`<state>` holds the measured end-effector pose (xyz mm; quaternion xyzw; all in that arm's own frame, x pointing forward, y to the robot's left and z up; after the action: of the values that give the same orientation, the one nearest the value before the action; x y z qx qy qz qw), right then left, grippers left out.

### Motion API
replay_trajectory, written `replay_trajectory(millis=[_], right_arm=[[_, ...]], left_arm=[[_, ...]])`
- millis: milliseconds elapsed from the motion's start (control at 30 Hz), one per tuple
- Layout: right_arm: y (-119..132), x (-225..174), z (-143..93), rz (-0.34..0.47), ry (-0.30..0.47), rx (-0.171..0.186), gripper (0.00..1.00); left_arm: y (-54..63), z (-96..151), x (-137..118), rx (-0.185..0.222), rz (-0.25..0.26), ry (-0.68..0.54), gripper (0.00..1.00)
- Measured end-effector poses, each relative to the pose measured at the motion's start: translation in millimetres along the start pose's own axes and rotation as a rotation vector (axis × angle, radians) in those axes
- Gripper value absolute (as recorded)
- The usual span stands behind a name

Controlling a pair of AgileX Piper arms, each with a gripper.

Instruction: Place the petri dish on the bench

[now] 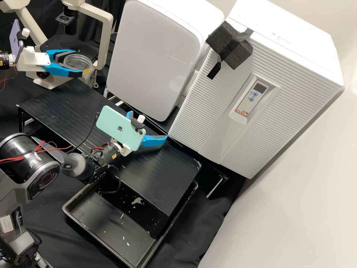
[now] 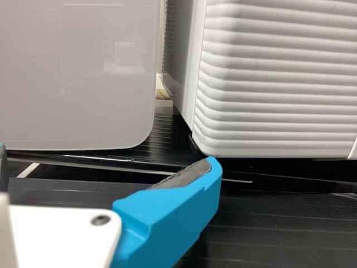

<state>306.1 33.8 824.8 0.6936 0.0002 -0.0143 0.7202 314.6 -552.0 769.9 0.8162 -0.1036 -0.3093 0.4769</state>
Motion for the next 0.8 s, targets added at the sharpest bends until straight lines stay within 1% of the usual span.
replay_trajectory(millis=[67,167,300,367,433,467,567,800], right_arm=[[0,0,0,0.000,0.000,0.000,1.00],[0,0,0,0.000,0.000,0.000,1.00],[0,0,0,0.000,0.000,0.000,1.00],[0,0,0,0.000,0.000,0.000,1.00],[0,0,0,0.000,0.000,0.000,1.00],[0,0,0,0.000,0.000,0.000,1.00],[0,0,0,0.000,0.000,0.000,1.00],[0,0,0,0.000,0.000,0.000,1.00]], left_arm=[[-3.3,13,3,0.017,-0.012,-0.063,0.00],[-12.1,33,8,0.049,-0.056,-0.155,0.00],[-23.4,50,15,0.062,-0.106,-0.237,0.00],[-24.3,55,20,0.067,-0.112,-0.263,0.00],[-25.1,61,25,0.067,-0.119,-0.291,0.00],[-24.3,63,28,0.062,-0.117,-0.300,0.00],[-27.6,70,35,0.046,-0.134,-0.334,0.00],[-40.7,87,48,0.026,-0.209,-0.398,0.00]])
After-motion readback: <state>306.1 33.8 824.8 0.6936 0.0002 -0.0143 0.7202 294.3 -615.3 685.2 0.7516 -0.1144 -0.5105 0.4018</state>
